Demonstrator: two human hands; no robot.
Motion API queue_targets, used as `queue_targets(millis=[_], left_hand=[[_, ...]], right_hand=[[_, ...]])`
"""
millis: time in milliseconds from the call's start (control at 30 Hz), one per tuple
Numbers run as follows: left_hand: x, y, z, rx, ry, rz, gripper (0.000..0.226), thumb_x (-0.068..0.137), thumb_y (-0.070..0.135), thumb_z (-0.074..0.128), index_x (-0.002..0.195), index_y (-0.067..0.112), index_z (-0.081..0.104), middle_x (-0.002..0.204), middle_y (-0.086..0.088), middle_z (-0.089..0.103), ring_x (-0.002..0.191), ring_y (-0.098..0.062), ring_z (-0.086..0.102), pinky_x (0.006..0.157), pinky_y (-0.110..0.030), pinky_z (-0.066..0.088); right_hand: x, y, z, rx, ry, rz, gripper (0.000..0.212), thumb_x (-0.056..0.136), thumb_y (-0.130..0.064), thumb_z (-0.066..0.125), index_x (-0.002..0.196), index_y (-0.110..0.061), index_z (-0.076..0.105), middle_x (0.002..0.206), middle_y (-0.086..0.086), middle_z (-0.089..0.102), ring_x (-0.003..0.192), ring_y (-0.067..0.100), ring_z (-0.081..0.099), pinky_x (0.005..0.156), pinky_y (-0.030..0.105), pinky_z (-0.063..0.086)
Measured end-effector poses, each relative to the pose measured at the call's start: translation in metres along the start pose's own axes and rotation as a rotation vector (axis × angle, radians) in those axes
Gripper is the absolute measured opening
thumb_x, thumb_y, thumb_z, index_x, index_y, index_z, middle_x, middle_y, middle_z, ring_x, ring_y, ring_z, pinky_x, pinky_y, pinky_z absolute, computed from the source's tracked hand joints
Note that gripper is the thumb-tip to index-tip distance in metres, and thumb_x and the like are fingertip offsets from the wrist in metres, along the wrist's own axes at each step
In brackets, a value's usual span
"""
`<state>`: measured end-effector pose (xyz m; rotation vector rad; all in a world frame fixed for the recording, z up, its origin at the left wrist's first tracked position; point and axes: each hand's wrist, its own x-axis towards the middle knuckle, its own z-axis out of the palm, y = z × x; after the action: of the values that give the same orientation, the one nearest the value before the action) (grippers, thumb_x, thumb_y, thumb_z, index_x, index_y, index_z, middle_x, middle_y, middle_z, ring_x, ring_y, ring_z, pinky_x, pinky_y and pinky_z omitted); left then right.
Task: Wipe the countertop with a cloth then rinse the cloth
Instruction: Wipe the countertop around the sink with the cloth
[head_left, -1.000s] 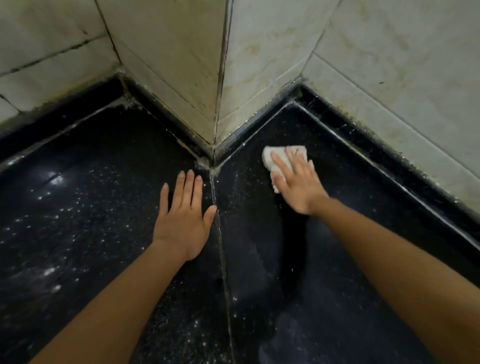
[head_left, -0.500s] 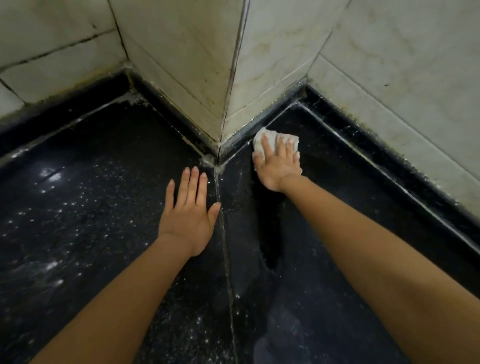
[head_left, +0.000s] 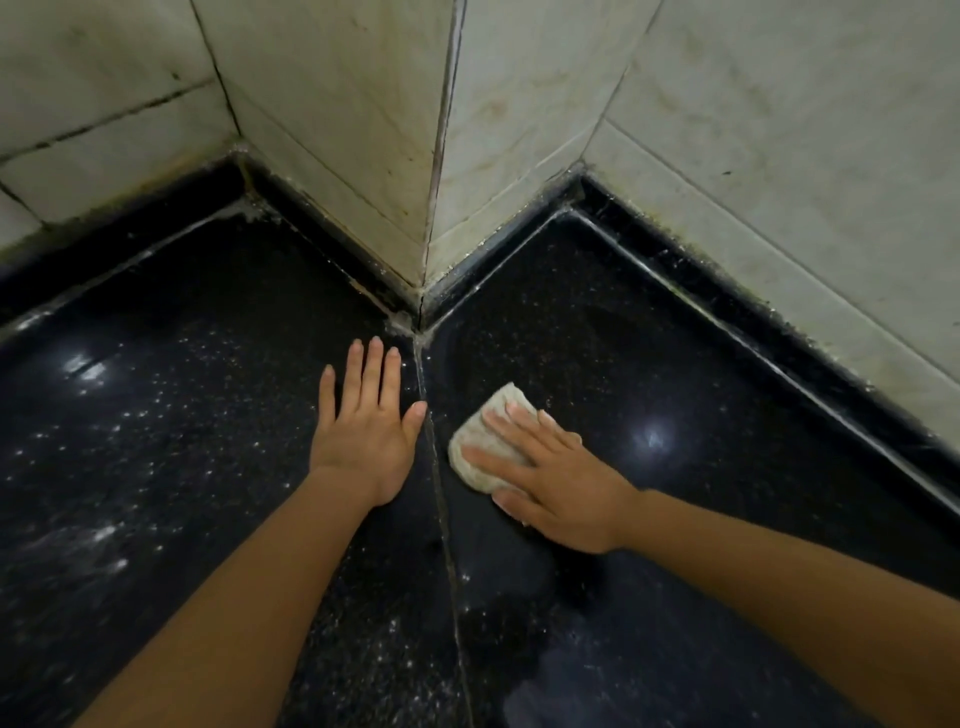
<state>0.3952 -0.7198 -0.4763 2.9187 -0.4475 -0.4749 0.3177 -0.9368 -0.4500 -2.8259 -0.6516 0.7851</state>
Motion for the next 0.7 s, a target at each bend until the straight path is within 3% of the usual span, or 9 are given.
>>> queue_targets(millis=[100, 167, 333, 700], left_hand=[[0.001, 0.0, 0.0, 0.007, 0.005, 0.002, 0.059, 0.097, 0.048, 0.002, 0.136, 0.017, -0.031, 0.154, -0.005, -0.029, 0.139, -0.02, -0.03, 0.111, -0.042, -0.019], [0.001, 0.0, 0.0, -0.003, 0.001, 0.001, 0.059, 0.098, 0.047, 0.003, 0.136, 0.017, -0.031, 0.154, -0.004, -0.029, 0.139, -0.02, -0.03, 0.111, -0.042, -0.019], [0.002, 0.001, 0.001, -0.001, -0.001, -0.002, 0.06, 0.098, 0.047, 0.003, 0.138, 0.017, -0.029, 0.154, -0.004, -0.029, 0.139, -0.02, -0.031, 0.112, -0.042, -0.019], [0.001, 0.0, 0.0, -0.021, -0.04, -0.006, 0.061, 0.098, 0.046, 0.003, 0.146, 0.018, -0.022, 0.154, -0.002, -0.03, 0.138, -0.02, -0.033, 0.11, -0.042, -0.022]], right_hand=[[0.007, 0.02, -0.008, -0.042, -0.008, -0.026, 0.051, 0.097, -0.056, 0.012, 0.146, -0.05, 0.001, 0.157, -0.012, -0.019, 0.14, 0.009, -0.031, 0.112, 0.03, -0.022], [0.037, 0.032, -0.021, 0.024, 0.076, 0.109, 0.056, 0.094, -0.061, 0.009, 0.147, -0.047, 0.001, 0.16, -0.007, -0.013, 0.139, 0.008, -0.027, 0.112, 0.029, -0.02], [0.102, 0.022, -0.042, 0.192, 0.17, 0.381, 0.054, 0.101, -0.05, 0.017, 0.151, -0.041, -0.003, 0.16, -0.003, -0.019, 0.143, 0.016, -0.026, 0.112, 0.034, -0.02], [0.016, -0.034, 0.013, 0.057, 0.097, 0.109, 0.054, 0.1, -0.049, 0.019, 0.148, -0.043, -0.005, 0.159, -0.002, -0.019, 0.142, 0.017, -0.029, 0.111, 0.034, -0.023]])
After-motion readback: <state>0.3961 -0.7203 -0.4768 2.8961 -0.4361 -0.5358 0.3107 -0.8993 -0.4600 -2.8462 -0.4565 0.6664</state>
